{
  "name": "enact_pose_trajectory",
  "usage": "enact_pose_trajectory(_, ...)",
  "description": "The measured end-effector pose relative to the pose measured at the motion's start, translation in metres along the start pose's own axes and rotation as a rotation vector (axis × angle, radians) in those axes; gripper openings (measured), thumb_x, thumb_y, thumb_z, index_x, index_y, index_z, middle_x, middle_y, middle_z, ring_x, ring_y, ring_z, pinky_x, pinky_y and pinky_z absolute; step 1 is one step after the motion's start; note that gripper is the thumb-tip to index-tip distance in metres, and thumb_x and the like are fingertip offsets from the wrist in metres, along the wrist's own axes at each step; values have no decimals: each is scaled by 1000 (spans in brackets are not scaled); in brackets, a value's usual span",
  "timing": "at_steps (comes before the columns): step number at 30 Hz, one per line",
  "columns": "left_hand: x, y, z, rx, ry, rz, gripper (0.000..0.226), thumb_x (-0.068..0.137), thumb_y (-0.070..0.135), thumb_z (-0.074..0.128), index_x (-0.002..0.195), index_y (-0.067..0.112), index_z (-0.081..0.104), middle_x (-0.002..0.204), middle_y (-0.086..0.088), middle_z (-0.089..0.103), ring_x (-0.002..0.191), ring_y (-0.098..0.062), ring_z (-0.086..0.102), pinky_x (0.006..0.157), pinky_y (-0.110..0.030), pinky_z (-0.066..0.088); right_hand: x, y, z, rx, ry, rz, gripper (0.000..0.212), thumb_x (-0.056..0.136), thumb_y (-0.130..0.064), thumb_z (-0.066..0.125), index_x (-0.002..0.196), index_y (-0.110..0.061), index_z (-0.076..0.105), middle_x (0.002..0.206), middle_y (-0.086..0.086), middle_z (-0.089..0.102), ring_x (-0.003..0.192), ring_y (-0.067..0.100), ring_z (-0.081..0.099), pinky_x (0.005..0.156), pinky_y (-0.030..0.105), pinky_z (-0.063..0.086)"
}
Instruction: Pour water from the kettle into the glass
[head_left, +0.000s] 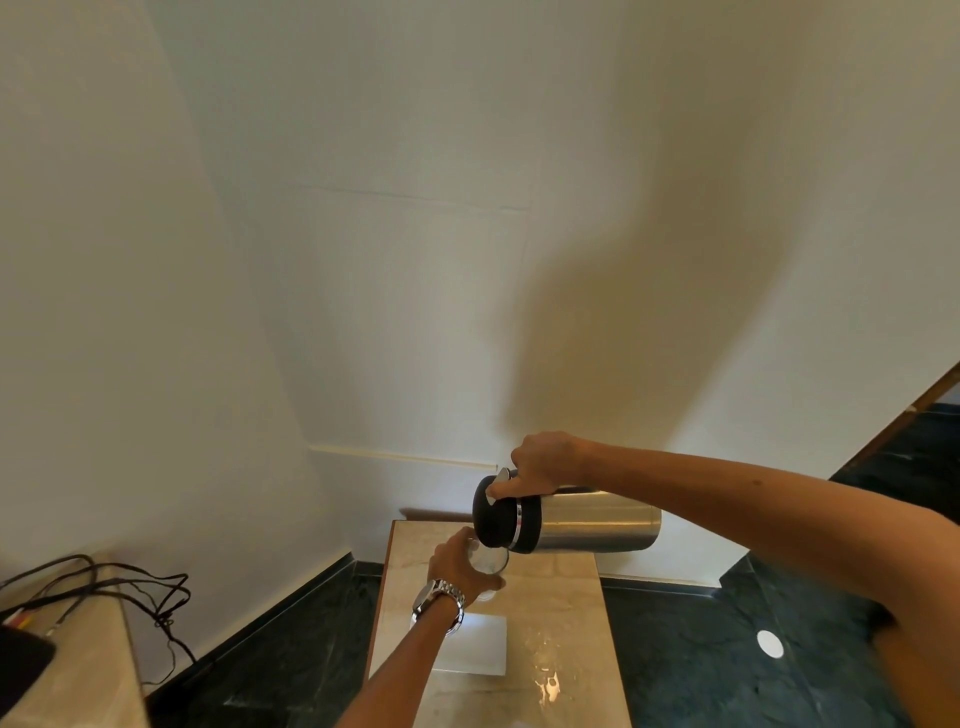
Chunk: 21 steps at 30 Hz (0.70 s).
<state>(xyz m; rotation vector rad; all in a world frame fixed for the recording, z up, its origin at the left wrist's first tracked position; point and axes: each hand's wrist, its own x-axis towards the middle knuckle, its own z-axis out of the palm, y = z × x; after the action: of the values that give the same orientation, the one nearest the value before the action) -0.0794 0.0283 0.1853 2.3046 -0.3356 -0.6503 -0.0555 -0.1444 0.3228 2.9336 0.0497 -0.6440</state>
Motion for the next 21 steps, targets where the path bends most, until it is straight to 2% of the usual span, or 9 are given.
enact_pose_trajectory(3,2,0,0,5,-3,2,80,63,40,90,131,19,54,127,-2,66,116,-21,63,99,-34,54,1,0,-1,5,-3,4,68,85,-75,38,79,-11,60,63,0,57,69,19,60,76,35,54)
enact_pose_trajectory(10,3,1,-2,7,13,6,79,62,40,91,129,19,56,125,-3,68,113,-21,65,98,-35,54,2,-3,-1,1,0,-2,66,84,-75,39,77,-12,58,60,0,52,69,20,58,76,36,54)
enact_pose_trajectory(21,3,0,-2,12,22,-4,78,61,40,91,128,20,56,123,-2,69,112,-22,65,99,-36,54,8,-4,1,1,-17,16,67,82,-76,39,82,-13,60,63,-1,56,70,18,59,73,34,53)
